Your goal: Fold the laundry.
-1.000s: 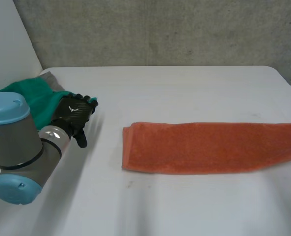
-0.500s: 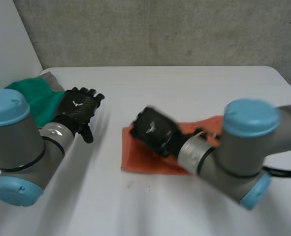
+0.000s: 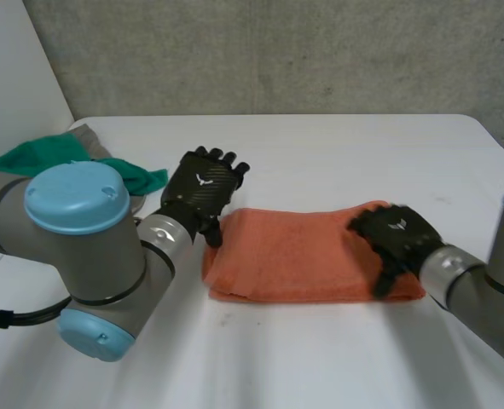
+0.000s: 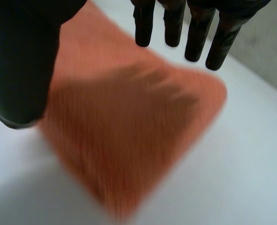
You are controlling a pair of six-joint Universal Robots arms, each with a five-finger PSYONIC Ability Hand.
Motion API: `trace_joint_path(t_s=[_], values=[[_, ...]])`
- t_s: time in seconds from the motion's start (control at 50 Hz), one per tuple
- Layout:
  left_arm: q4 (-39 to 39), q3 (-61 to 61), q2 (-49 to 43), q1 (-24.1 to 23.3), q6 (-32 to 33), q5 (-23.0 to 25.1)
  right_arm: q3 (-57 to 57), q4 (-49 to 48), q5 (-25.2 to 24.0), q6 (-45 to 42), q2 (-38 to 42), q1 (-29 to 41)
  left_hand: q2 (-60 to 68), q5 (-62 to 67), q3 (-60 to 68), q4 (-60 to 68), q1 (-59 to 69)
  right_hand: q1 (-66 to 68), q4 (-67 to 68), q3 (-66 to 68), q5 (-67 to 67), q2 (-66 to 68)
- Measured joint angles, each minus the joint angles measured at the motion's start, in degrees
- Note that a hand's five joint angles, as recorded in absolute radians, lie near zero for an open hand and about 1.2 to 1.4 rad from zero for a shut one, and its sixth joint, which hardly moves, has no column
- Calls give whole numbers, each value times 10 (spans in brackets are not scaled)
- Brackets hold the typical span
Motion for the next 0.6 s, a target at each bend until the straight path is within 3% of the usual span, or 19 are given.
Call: trace_joint_path(t_s=[0.02,0.04,0.06,0.1,0.16,0.34,0.42,0.46,0.5,0.6], values=[[0,1,-3,-2,0,-1,11,-2,0,-11,0,-12,0,0,0,0,0,13,10,13,10,11],[0,2,-5,-3,0,-1,23,-5,0,-24,1,-24,0,0,0,0,0,133,129,134,128,130],[0,2,-6,-4,0,-2,29,-7,1,-32,1,-30,0,0,0,0,0,157,152,157,151,167],[0,1,-9,-5,0,-4,47,-23,4,-69,4,-52,0,0,0,0,0,350,392,397,382,402],[-1,-3,-9,-5,0,-7,53,-51,15,-103,7,-63,0,0,0,0,0,415,538,545,513,534],[-2,-19,9,1,-1,-10,-16,-83,74,-142,8,-2,0,0,0,0,0,427,547,552,517,534],[-3,-28,30,14,-1,-12,-80,-79,89,-147,12,100,0,0,0,0,0,427,546,552,517,534],[-3,-29,33,16,-2,-12,-88,-79,89,-147,13,115,0,0,0,0,0,427,546,552,517,534],[-4,-33,47,31,-3,-15,-119,-80,83,-152,28,196,0,0,0,0,0,427,546,552,517,534],[-5,-36,58,46,-13,-33,-137,-82,63,-171,64,284,0,0,0,0,0,418,522,529,500,511]])
